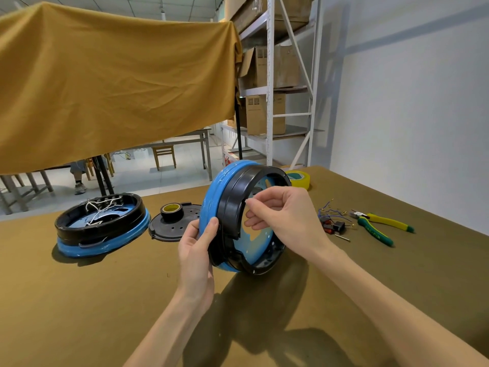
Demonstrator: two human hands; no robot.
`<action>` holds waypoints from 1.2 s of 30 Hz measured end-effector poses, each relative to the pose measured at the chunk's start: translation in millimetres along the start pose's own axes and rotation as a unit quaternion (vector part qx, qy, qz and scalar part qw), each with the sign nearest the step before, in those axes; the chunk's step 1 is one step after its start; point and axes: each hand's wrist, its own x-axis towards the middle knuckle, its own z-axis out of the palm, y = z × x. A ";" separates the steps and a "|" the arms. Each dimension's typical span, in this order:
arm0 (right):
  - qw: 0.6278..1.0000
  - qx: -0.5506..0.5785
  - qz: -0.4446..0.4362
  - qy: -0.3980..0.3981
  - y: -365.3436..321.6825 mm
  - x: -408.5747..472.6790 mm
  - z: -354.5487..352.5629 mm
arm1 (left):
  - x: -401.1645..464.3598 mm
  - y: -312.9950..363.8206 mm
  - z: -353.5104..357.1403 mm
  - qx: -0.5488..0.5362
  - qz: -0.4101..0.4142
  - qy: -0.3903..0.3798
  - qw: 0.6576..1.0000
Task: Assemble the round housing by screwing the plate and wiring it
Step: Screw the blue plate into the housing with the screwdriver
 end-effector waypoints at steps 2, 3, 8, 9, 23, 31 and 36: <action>1.000 -0.007 0.003 -0.011 0.1 -1.6 -0.7 | -0.4 -0.6 1.0 0.005 0.006 0.000 1.000; 1.000 -0.010 0.002 -0.013 -0.1 -1.8 -1.2 | -0.7 -0.9 1.5 0.008 0.008 0.000 1.000; 1.000 0.004 0.018 0.001 -2.3 -1.3 -7.8 | -0.7 -1.7 2.5 0.036 0.028 -0.011 0.999; 1.000 0.017 0.024 0.004 -2.4 -2.4 -9.2 | -0.4 -1.6 2.9 0.045 0.033 -0.015 0.998; 0.924 0.265 0.271 0.046 1.4 -29.9 -21.1 | -12.5 -6.9 13.8 0.224 0.208 0.009 0.952; 0.792 0.422 0.440 -0.018 12.7 -33.4 -40.3 | -5.2 -20.9 -2.0 0.409 0.288 -0.017 0.866; 0.735 0.431 0.519 -0.071 43.6 -46.6 -35.0 | 10.9 -30.3 -22.5 0.511 0.323 -0.178 0.776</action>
